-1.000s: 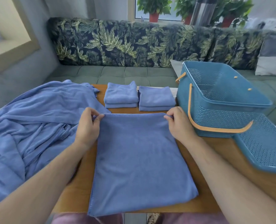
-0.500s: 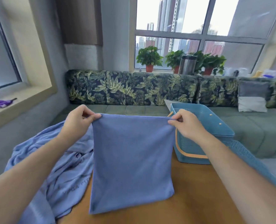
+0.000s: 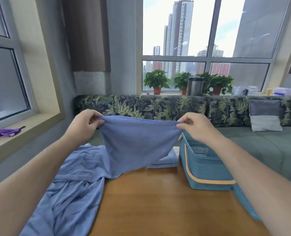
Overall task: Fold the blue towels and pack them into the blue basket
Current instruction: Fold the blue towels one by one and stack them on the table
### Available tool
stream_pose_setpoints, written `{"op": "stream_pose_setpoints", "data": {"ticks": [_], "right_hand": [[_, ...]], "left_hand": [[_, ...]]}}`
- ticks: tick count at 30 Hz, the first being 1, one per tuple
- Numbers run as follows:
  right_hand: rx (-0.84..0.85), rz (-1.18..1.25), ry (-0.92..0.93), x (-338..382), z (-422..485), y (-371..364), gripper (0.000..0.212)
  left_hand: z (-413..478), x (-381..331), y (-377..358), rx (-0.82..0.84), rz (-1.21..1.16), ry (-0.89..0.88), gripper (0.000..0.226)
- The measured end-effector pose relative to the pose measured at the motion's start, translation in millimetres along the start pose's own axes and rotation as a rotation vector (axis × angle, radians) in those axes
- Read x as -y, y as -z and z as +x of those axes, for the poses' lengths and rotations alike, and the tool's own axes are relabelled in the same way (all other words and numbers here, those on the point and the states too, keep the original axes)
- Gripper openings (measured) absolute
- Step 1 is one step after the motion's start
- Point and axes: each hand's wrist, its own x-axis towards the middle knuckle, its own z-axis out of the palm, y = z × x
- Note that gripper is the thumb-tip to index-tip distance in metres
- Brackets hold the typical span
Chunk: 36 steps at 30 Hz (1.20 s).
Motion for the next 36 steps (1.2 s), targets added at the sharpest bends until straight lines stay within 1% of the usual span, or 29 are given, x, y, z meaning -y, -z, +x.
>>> {"op": "stream_pose_setpoints", "data": {"ticks": [2, 4, 7, 11, 13, 15, 17, 21, 26, 28, 32, 36], "right_hand": [[0.051, -0.016, -0.019, -12, -19, -4, 0.009], [0.135, -0.006, -0.057, -25, -45, -12, 0.006], [0.292, 0.043, -0.14, -49, -100, -26, 0.007], [0.47, 0.084, -0.255, -78, -181, -41, 0.011], [0.51, 0.126, -0.304, -87, -213, -41, 0.012], [0.522, 0.172, -0.337, -91, -231, -41, 0.011], [0.497, 0.191, -0.345, -95, -234, -46, 0.013], [0.358, 0.218, -0.379, -105, -210, -71, 0.015], [0.243, 0.113, -0.382, -125, -165, -113, 0.009], [0.223, 0.052, -0.393, -131, -152, -133, 0.008], [0.198, -0.055, -0.429, -141, -139, -164, 0.011], [0.163, -0.125, -0.466, -147, -136, -180, 0.01]], "left_hand": [[-25, 4, -7, 0.06, -0.006, 0.021, 0.006], [-59, 12, -19, 0.13, -0.046, 0.064, 0.01], [-119, 23, -37, 0.27, -0.081, 0.13, 0.01], [-195, 37, -50, 0.455, -0.199, 0.194, 0.013], [-225, 42, -52, 0.537, -0.305, 0.236, 0.014], [-241, 44, -56, 0.577, -0.39, 0.29, 0.018], [-243, 45, -65, 0.569, -0.403, 0.33, 0.016], [-216, 46, -89, 0.476, -0.367, 0.392, 0.012], [-189, 72, -132, 0.39, -0.319, 0.532, 0.013], [-181, 78, -150, 0.351, -0.26, 0.57, 0.014], [-174, 83, -183, 0.311, -0.108, 0.599, 0.022], [-176, 86, -196, 0.256, -0.085, 0.624, 0.02]]}}
